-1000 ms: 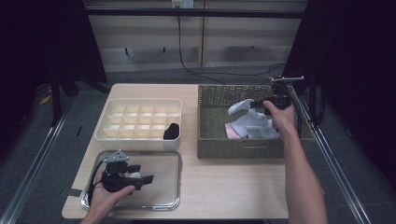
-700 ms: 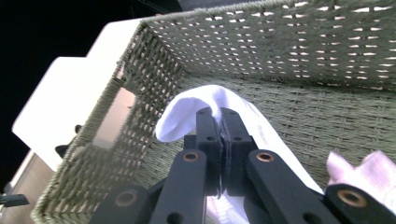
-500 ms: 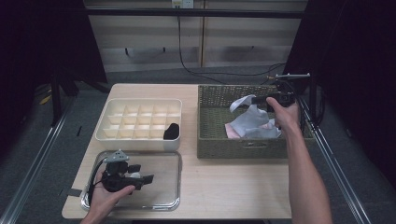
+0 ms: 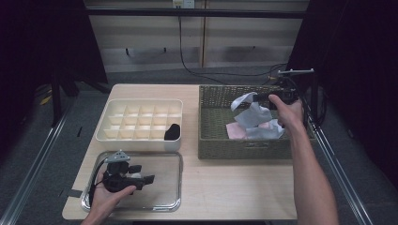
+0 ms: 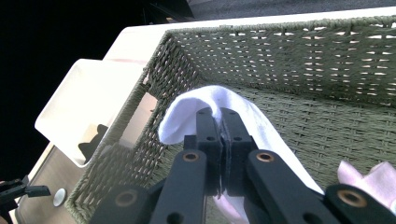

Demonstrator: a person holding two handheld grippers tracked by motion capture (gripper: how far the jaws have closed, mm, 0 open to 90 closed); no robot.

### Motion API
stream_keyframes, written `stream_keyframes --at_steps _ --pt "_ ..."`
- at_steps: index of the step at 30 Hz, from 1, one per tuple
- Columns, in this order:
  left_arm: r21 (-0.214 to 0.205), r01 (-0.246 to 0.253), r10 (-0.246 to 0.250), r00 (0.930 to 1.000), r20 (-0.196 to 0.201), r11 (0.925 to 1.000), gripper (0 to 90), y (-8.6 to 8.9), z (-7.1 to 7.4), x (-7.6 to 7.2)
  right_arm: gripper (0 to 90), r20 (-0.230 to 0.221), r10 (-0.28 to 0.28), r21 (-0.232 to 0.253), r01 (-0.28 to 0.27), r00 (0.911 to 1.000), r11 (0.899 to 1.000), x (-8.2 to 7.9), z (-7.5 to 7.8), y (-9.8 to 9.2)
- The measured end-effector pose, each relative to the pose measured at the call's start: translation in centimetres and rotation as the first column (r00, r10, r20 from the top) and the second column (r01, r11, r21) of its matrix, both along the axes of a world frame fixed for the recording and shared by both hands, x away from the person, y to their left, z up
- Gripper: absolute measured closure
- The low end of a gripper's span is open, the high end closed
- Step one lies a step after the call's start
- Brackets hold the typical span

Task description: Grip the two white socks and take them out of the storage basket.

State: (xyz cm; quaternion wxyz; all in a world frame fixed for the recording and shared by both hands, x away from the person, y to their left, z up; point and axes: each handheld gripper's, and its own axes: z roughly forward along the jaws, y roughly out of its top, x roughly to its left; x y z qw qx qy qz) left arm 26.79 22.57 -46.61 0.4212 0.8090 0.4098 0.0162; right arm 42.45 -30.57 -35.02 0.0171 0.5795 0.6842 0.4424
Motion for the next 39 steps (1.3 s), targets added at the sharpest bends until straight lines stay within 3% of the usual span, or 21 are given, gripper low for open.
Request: stream_keyframes --at_steps 39 --pt "0.001 0.011 -0.011 0.9999 -0.003 0.9999 24.2 -0.1 -0.1 0.0 87.9 0.055 0.053 0.038 -0.055 0.9971 0.998 -1.4 4.9 1.4"
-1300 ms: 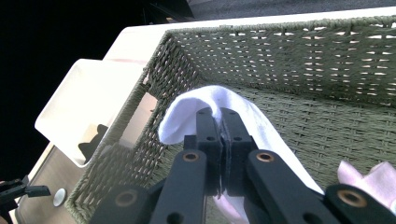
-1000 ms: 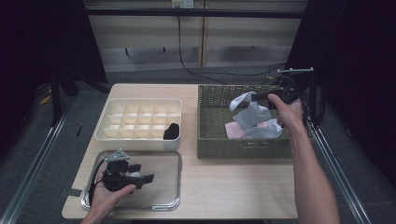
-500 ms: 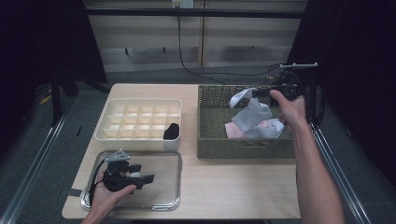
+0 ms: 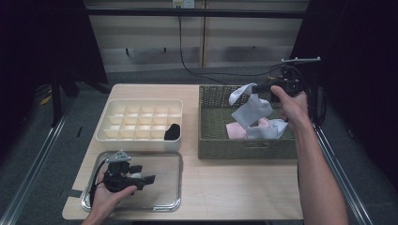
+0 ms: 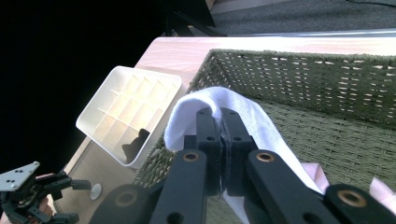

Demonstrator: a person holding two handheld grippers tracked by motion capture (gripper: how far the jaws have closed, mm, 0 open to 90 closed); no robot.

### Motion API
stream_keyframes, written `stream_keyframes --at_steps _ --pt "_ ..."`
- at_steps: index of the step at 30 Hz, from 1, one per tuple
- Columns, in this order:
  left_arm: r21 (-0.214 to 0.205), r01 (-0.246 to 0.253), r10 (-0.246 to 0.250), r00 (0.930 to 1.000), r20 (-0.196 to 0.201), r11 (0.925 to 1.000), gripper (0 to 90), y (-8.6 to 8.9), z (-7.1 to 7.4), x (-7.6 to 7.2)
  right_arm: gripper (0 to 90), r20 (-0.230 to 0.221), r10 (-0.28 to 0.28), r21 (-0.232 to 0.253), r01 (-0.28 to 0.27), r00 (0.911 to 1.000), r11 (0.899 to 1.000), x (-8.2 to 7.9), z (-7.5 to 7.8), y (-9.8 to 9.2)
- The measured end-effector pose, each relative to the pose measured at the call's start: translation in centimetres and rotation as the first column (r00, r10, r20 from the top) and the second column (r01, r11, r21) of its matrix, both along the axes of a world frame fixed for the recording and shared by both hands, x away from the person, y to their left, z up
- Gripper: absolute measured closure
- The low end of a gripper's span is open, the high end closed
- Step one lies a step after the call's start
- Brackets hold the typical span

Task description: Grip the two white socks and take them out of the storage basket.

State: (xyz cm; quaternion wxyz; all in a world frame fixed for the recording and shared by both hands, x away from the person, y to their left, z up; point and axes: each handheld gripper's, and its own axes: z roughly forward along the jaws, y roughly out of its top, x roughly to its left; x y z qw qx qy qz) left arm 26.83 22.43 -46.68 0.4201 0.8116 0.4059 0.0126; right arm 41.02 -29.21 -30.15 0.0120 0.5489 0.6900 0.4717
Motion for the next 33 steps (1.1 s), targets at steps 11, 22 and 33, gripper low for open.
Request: stream_keyframes --at_steps 11,22,33 --pt "0.002 -0.003 0.003 1.0 -0.001 1.0 24.2 0.0 0.0 0.0 87.9 0.026 0.006 0.032 -0.007 0.9997 0.999 -0.5 1.5 0.2" --pt "0.006 -0.011 0.011 0.9999 -0.002 0.9999 24.6 -0.1 0.0 0.0 87.9 0.051 0.028 0.019 -0.029 0.9983 0.999 -1.5 3.2 0.9" --pt "0.01 -0.007 0.007 1.0 -0.004 0.9999 24.5 -0.3 -0.1 0.0 87.9 0.084 0.073 0.03 -0.076 0.9938 0.997 -3.4 5.0 2.4"
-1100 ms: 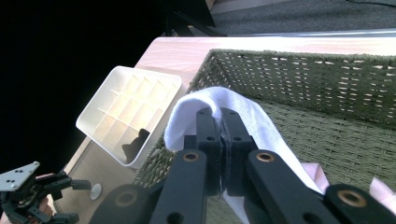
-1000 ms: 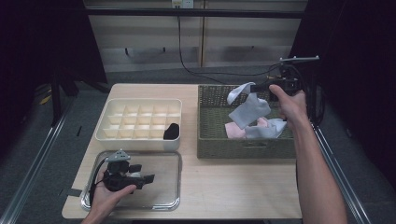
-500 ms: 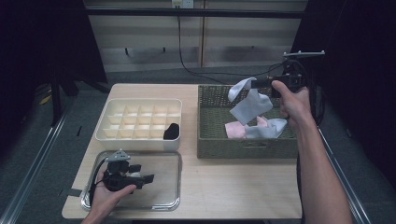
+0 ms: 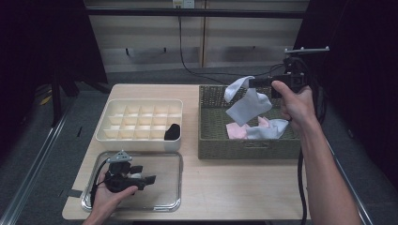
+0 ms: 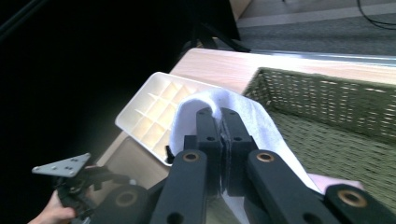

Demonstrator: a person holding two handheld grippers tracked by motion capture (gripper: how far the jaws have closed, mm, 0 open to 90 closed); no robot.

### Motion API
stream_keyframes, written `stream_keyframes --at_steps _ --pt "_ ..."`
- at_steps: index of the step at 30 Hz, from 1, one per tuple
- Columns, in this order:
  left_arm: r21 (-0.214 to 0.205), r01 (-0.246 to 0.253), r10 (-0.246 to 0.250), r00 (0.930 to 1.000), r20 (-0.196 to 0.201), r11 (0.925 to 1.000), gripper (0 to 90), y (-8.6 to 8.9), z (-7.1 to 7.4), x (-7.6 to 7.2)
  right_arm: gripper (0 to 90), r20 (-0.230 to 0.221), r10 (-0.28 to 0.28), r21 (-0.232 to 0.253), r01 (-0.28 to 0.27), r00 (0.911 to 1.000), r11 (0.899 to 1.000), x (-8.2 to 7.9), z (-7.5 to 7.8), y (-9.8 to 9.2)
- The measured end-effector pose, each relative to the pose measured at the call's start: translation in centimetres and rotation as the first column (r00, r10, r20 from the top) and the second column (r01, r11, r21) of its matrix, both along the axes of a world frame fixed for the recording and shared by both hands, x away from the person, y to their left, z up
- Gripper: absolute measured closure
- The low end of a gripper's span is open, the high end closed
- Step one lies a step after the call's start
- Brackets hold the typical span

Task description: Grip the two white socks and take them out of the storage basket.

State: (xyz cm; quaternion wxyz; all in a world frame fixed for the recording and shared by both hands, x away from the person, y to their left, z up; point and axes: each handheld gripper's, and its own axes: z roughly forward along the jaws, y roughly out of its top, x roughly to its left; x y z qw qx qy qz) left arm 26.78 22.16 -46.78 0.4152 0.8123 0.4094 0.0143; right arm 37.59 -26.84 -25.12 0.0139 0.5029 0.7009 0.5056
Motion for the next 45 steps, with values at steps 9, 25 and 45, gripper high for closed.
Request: stream_keyframes --at_steps 9,25,45 --pt "0.0 0.001 -0.001 1.0 0.004 1.0 24.6 -0.1 0.0 0.2 87.9 0.025 0.032 -0.001 -0.032 0.9992 0.999 -1.6 1.4 0.8" --pt "0.002 -0.001 0.001 1.0 0.007 1.0 25.7 -0.4 0.0 0.5 87.9 0.043 0.059 0.02 -0.06 0.9973 0.998 -5.4 0.8 1.0" --pt "-0.008 0.0 0.0 1.0 0.0 1.0 25.5 -0.5 0.1 0.2 87.9 0.05 0.095 0.041 -0.097 0.9942 0.994 -9.3 -1.4 1.1"
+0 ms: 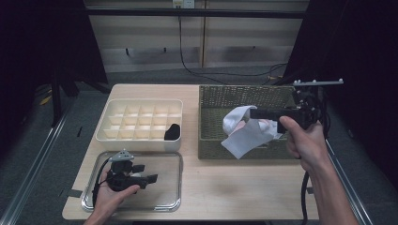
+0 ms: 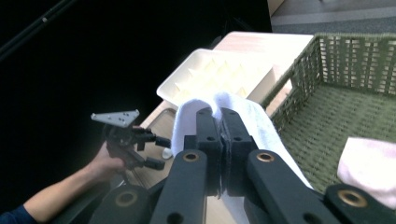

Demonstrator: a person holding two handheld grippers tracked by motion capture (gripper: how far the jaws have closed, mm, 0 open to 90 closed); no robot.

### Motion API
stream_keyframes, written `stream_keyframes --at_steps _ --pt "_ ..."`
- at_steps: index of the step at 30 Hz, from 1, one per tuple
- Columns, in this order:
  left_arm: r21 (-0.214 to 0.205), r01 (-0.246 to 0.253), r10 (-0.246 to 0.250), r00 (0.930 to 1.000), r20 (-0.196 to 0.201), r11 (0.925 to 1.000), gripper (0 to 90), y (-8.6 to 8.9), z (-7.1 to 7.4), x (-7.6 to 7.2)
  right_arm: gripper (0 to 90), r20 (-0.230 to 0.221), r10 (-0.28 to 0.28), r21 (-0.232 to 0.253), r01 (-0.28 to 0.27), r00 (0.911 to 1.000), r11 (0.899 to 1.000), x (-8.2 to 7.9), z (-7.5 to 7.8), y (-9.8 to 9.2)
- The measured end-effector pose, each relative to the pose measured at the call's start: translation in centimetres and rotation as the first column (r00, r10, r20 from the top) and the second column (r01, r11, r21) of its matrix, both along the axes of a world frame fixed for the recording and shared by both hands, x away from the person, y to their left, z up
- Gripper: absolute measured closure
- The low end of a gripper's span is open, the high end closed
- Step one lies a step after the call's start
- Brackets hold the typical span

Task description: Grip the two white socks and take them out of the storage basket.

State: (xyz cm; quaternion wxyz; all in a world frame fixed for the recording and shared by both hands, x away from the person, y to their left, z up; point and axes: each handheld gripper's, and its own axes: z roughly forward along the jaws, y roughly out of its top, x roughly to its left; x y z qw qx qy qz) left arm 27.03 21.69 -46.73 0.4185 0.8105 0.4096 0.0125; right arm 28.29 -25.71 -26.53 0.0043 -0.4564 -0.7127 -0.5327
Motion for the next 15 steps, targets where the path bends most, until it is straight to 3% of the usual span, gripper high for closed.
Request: stream_keyframes --at_steps 6,15 --pt "-0.011 -0.001 0.001 0.9996 0.028 0.9999 29.8 0.0 0.2 -0.4 87.9 -0.028 -0.007 0.009 0.008 0.9996 1.0 -0.9 -2.1 -0.5" --pt "-0.02 0.003 -0.003 0.9998 0.021 0.9998 30.5 -0.5 0.5 -0.5 87.9 -0.043 -0.025 0.023 0.026 0.9987 0.999 -2.4 -4.0 -1.4"
